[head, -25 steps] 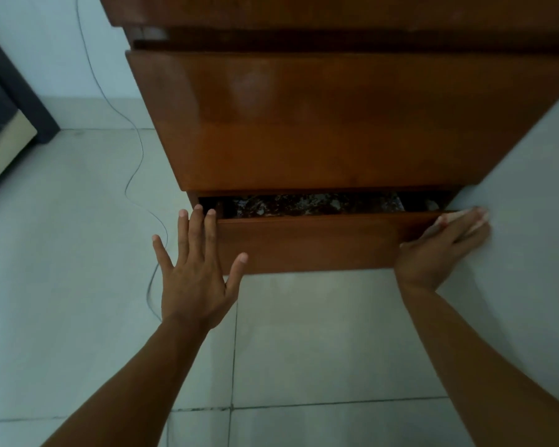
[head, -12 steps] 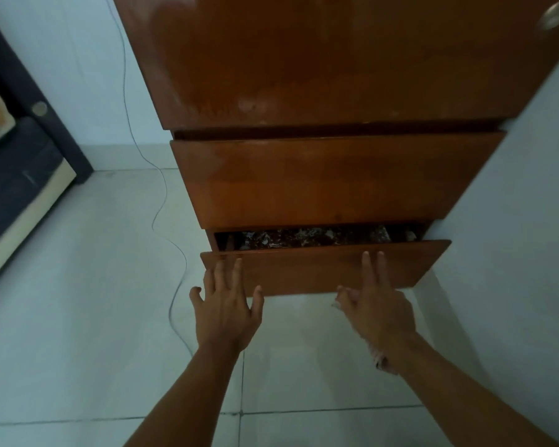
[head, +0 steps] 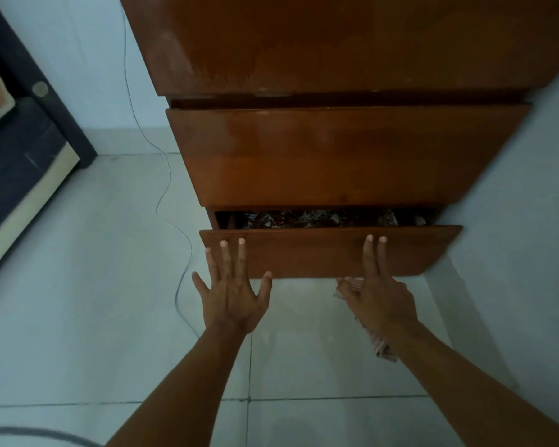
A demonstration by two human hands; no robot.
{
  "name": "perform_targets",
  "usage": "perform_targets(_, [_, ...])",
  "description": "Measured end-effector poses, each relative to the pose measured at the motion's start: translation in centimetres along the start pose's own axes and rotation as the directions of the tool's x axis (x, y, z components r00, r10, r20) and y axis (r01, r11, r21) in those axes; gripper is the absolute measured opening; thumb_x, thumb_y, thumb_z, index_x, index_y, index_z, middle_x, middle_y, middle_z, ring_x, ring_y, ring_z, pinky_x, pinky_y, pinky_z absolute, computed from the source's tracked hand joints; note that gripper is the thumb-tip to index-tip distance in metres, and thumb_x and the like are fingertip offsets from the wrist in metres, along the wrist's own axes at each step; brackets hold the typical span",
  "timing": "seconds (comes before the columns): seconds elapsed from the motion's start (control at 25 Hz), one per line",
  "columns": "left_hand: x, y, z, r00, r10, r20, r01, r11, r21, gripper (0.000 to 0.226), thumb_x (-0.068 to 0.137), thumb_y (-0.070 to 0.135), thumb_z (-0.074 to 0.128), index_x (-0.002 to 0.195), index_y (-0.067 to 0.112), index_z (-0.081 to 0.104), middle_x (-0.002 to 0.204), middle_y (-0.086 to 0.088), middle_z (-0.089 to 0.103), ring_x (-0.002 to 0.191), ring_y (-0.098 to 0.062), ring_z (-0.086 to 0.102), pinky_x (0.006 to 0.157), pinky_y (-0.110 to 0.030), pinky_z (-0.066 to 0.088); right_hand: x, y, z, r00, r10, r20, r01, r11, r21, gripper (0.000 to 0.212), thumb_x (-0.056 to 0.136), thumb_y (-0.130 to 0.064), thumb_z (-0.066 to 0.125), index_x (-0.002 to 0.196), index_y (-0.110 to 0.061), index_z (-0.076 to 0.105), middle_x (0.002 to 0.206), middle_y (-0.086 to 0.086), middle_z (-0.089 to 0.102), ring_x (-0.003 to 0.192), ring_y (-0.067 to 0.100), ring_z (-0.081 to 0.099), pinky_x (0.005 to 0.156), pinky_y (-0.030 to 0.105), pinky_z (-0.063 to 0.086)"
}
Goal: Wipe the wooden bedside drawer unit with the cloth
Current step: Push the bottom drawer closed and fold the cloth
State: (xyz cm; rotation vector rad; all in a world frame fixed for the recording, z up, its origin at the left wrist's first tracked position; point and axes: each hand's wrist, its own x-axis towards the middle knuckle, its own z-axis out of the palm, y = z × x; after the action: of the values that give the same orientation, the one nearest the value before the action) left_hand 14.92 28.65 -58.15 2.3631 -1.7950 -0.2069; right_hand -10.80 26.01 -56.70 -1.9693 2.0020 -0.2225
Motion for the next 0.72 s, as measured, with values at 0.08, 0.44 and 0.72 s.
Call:
perform_targets(0.08, [0.7, -0.2, -0.2, 1.000, 0.011, 0.013, -0.011, 1.000, 0.009, 0.085, 0.093, 0.076, 0.015, 0.160, 0.033, -0.013, 0.170, -0.005, -0.011, 0.156, -0.032, -0.015, 0.119, -0.067, 0.006, 0.4, 0.0, -0.2, 1.000, -0.005, 0.013, 0.005, 1.000, -0.005, 0.100, 0.097, -0.065, 0.047, 0.160, -0.032, -0.023, 0.170, -0.006, -0.028, 0.109, 0.037, 0.066, 0.082, 0.038, 0.050])
perform_targets(0.44, [5.5, -0.1, -1.5, 0.994, 0.064, 0.094, -0.068, 0.997, 0.047, 0.083, 0.092, 0.076, 0.010, 0.160, 0.033, -0.009, 0.171, -0.008, -0.009, 0.156, -0.036, -0.009, 0.118, -0.068, 0.004, 4.6, -1.0, -2.5, 0.997, 0.045, 0.068, -0.043, 0.999, -0.026, 0.086, 0.100, -0.061, 0.043, 0.163, -0.036, -0.009, 0.173, -0.004, -0.015, 0.140, 0.037, 0.049, 0.104, 0.048, 0.045])
perform_targets(0.72, [3.7, 2.3, -9.3, 0.898, 0.309, 0.313, -0.302, 0.951, -0.074, 0.073, 0.099, 0.063, 0.033, 0.160, 0.025, 0.016, 0.167, -0.008, 0.021, 0.153, -0.033, 0.022, 0.118, -0.056, 0.029, 0.0, -4.7, -10.3, 0.995, -0.024, -0.096, 0.050, 0.957, 0.286, 0.051, 0.103, -0.053, 0.038, 0.152, -0.038, 0.043, 0.148, -0.003, 0.045, 0.128, 0.024, 0.055, 0.095, 0.039, 0.045])
